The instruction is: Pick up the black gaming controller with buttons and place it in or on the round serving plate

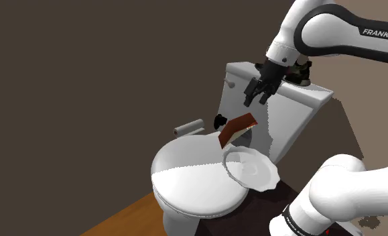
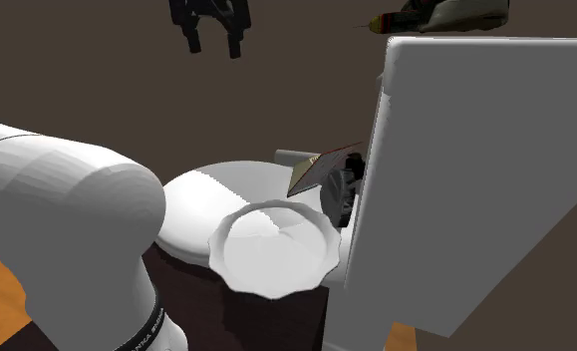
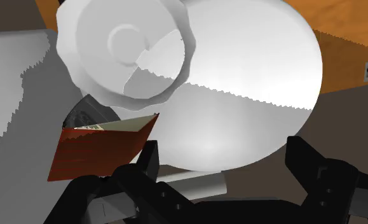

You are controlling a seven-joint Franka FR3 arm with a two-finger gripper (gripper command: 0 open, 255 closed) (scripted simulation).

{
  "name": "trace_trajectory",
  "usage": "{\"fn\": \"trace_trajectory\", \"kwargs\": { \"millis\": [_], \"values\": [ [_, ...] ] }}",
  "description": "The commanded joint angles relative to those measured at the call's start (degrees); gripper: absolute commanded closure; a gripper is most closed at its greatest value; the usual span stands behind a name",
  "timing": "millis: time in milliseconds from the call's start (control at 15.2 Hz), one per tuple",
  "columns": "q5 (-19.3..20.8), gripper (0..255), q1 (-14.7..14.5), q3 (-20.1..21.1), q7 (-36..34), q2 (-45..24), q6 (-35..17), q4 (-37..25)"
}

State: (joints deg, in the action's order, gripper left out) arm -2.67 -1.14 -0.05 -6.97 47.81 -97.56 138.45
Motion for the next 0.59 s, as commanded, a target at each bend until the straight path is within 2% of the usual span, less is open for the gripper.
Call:
{"fn": "trace_trajectory", "kwargs": {
  "millis": [0, 528],
  "values": [
    [0.0, 0, 0.0, 0.0, 0.0, 0.0, 0.0, 0.0],
    [1.2, 0, 4.5, 3.1, -10.6, -17.0, -11.7, -3.4]
  ]
}}
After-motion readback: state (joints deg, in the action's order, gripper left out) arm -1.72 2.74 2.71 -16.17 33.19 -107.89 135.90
